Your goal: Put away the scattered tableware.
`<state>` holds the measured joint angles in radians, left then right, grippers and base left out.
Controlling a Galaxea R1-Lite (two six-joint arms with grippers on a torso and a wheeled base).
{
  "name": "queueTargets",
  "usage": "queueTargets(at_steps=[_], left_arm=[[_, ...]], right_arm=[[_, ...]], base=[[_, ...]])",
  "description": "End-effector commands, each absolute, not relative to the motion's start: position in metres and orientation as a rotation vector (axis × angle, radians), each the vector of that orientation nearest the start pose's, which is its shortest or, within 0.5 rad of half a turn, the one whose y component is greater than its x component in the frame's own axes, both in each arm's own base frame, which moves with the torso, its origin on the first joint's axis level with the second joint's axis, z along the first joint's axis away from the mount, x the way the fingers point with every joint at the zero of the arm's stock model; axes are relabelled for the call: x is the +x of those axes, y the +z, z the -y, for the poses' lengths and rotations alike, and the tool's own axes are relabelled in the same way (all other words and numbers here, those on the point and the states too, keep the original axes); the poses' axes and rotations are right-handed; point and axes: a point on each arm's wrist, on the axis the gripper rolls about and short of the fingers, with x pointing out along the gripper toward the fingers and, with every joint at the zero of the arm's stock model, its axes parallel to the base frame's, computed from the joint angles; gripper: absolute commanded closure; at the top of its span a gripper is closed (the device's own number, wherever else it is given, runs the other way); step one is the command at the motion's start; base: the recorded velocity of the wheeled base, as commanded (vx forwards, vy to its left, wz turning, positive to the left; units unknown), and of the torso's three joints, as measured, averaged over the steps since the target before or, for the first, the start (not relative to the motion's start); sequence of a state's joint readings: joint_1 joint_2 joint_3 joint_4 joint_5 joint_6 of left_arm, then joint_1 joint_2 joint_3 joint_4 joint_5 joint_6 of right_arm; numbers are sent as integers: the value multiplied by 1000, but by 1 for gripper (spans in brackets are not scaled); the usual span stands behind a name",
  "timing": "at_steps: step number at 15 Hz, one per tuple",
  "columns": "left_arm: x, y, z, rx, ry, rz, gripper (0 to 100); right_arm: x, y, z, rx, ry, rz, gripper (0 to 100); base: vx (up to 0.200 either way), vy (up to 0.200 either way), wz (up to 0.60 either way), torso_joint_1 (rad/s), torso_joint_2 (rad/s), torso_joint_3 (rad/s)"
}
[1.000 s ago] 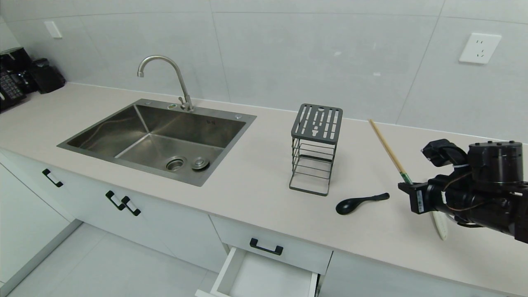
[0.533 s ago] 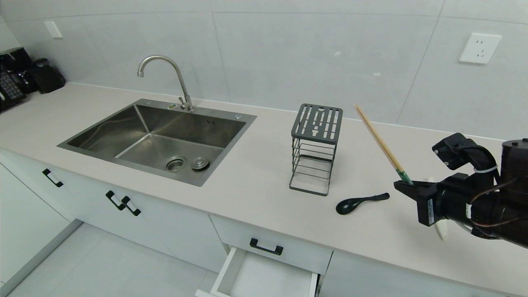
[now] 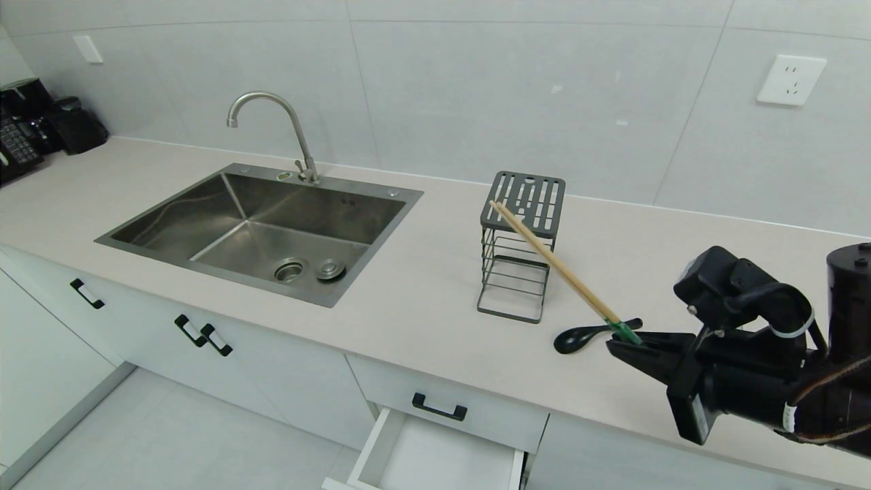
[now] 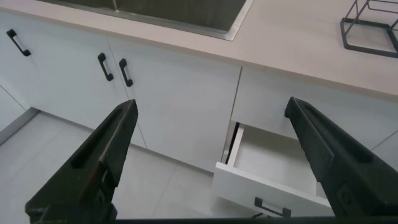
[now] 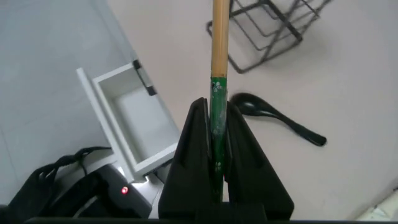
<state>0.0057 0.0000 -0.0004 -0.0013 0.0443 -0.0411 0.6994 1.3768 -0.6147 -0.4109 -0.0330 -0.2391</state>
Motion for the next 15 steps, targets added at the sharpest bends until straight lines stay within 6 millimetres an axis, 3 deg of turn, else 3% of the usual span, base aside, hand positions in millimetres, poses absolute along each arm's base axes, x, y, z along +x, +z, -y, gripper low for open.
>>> queueTargets(at_steps=[1, 8, 15], left_arm=[[-23, 76, -1, -41, 51, 3, 0], [-23, 76, -1, -41, 51, 3, 0], [-23, 76, -1, -41, 51, 3, 0]], right_arm=[[159, 193, -161, -379, 781, -248, 100], [148, 164, -182, -431, 881, -306, 100], [141, 147, -175, -461, 891, -365, 100]], base=[[0, 0, 0, 0, 0, 0], [0, 0, 0, 0, 0, 0], [0, 0, 0, 0, 0, 0]])
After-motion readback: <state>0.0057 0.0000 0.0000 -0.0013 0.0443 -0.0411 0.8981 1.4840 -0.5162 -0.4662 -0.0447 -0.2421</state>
